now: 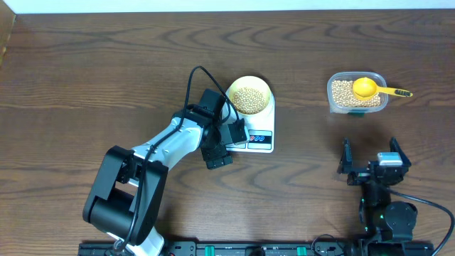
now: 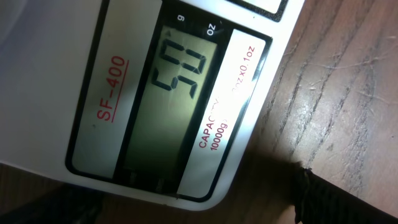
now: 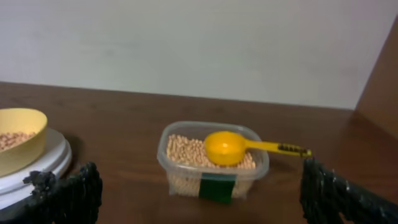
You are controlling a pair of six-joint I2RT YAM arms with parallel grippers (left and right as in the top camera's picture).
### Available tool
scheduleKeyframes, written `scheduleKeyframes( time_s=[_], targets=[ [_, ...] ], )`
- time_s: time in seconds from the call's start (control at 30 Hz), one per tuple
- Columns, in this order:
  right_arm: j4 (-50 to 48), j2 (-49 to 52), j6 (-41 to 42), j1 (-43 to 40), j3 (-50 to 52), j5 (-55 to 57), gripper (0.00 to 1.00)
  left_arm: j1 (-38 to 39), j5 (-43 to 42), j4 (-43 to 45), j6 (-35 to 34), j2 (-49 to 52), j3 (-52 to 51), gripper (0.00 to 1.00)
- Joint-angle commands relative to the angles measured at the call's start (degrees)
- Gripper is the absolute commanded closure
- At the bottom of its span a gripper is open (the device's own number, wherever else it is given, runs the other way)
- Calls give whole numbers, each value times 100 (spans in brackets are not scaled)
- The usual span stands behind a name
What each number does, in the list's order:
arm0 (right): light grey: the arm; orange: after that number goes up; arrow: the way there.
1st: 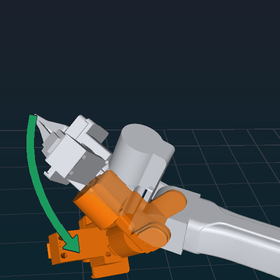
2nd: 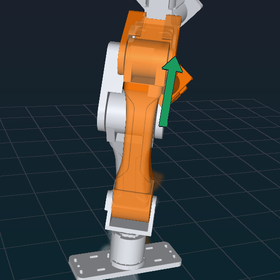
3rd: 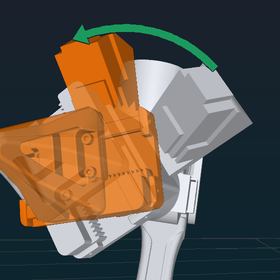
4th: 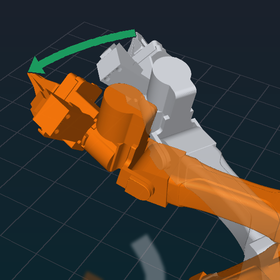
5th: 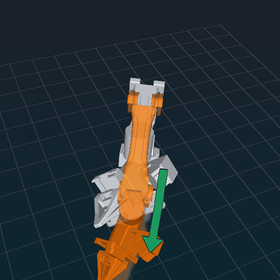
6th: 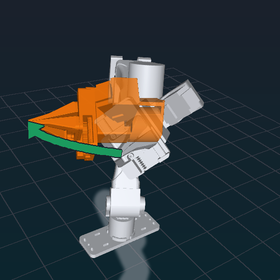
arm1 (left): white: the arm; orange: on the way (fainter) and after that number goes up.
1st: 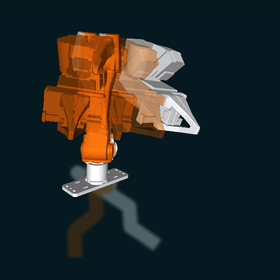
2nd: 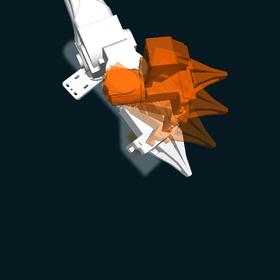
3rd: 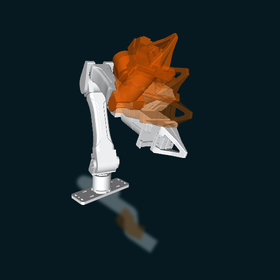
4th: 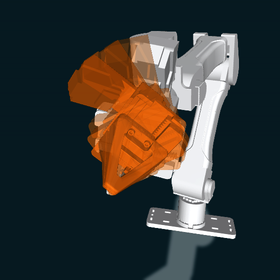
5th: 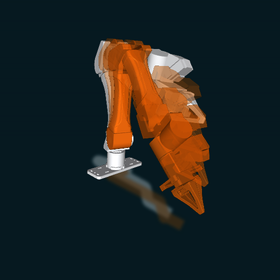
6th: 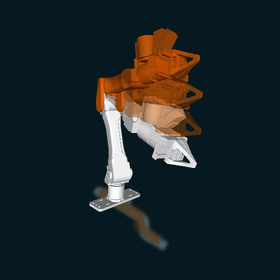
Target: Scoop item into bowl and weigh 50g on scale
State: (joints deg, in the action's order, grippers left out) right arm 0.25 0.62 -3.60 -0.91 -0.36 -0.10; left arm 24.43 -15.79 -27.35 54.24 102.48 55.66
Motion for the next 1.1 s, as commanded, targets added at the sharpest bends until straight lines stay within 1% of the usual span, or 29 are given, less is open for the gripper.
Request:
scheduleKeyframes(
  time_s=[0.0,0.17,1.07],
  targets=[
    [129,-31,168,-28,4,164,1,72,-107,-17,164,308,-101,2],
    [402,-31,166,-28,4,164,1,72,-107,-17,164,308,-101,2],
    [387,-31,166,-28,4,164,1,72,-107,-17,164,308,-101,2]
  ],
)
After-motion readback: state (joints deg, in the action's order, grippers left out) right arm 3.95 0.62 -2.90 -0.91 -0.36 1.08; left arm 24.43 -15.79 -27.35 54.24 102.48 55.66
